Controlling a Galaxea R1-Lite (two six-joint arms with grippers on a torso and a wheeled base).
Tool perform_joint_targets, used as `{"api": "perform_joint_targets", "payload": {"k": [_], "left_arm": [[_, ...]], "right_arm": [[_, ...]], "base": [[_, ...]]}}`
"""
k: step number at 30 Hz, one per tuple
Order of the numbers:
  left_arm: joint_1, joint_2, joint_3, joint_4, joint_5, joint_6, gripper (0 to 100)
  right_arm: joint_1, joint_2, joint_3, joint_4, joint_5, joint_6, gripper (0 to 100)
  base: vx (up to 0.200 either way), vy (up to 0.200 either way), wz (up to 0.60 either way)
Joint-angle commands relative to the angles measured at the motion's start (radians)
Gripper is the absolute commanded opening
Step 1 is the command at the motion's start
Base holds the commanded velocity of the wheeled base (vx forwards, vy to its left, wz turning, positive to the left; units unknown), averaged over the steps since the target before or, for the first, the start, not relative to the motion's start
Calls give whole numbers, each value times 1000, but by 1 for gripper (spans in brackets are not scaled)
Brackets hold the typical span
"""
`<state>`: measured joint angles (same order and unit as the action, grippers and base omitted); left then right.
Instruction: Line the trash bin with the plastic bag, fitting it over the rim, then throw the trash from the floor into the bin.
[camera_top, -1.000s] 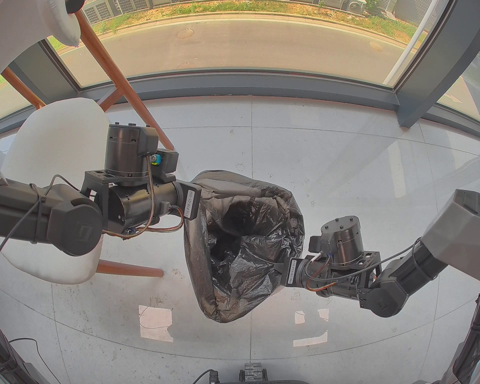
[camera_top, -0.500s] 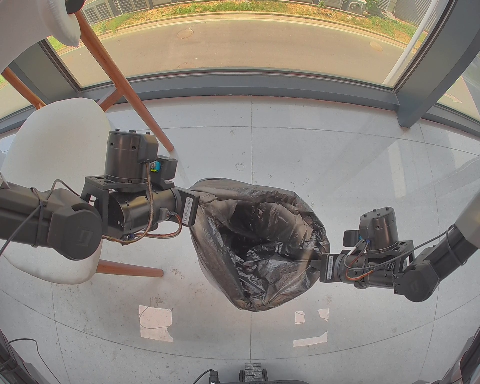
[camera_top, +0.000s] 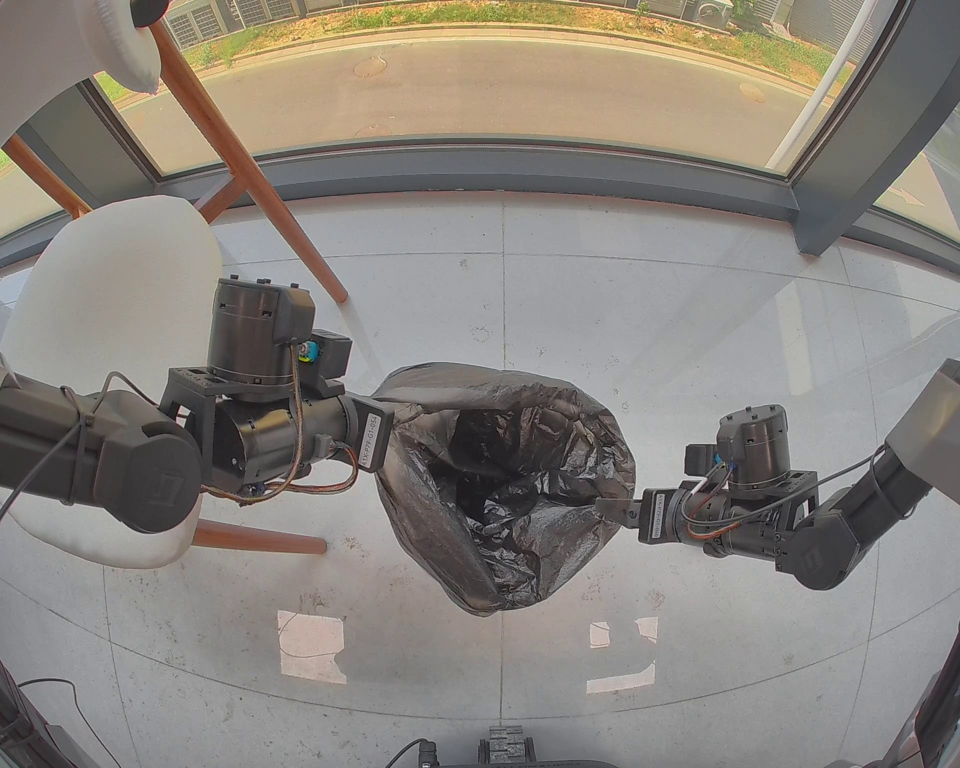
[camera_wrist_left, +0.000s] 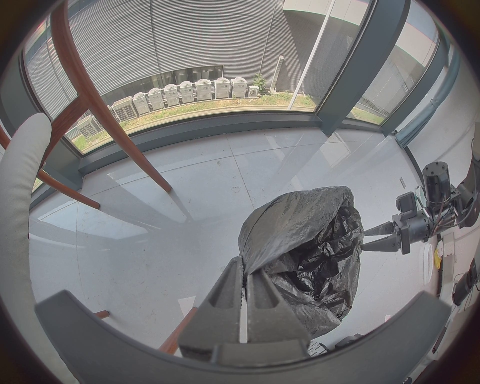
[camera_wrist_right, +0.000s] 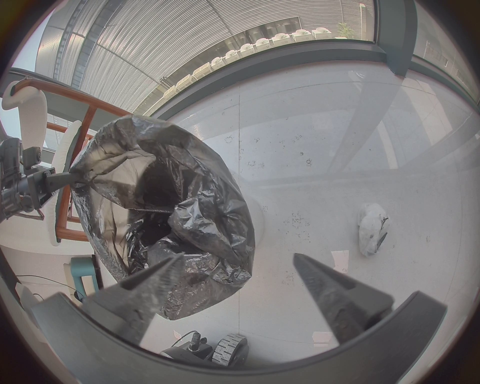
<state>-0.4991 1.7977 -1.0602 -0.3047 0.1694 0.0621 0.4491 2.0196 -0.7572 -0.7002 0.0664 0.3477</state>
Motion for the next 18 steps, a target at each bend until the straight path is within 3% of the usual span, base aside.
{"api": "perform_joint_targets", "payload": {"k": [1, 10, 18], "left_arm": [[22, 11, -4, -10, 2, -2, 0], [62, 126, -32, -19, 2, 4, 0], [71, 270, -75, -143, 2, 8, 0]], "right_arm": [[-6, -117, 26, -8, 15, 7, 100], [-63, -349, 45, 1, 32, 10, 100], [-58, -470, 99, 2, 23, 8, 100]], "base": [[0, 0, 0], [0, 0, 0], [0, 0, 0]]}}
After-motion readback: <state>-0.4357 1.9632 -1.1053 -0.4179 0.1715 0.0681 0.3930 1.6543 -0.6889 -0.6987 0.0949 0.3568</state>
